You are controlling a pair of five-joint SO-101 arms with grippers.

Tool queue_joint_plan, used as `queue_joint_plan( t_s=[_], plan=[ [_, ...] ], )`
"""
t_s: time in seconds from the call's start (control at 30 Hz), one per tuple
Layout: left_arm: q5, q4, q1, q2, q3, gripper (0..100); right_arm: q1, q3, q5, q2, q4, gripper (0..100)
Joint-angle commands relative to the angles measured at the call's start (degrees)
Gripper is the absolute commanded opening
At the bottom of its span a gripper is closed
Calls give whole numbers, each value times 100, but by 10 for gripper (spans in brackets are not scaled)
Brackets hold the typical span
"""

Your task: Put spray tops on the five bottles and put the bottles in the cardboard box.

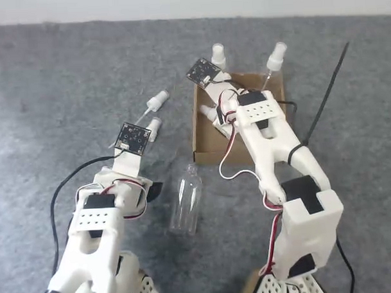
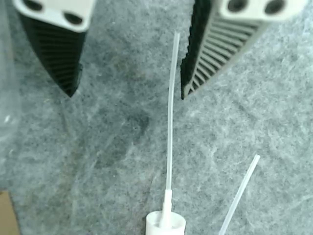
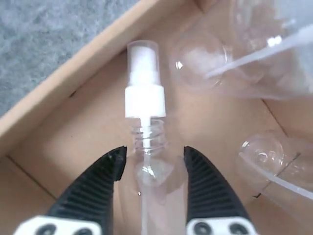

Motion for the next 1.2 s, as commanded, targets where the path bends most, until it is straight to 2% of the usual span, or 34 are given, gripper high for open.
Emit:
queue_joint_plan(
  t_s=[0.0,0.57,1.17],
  plan=[
    [-62,18,18,-185,-31,306,119,-308,-97,-470,13,44],
    [-62,18,18,-185,-31,306,22,-308,-79,-1270,673,46],
    [-62,18,18,-185,-31,306,13,-308,-123,-1947,699,46]
  ],
)
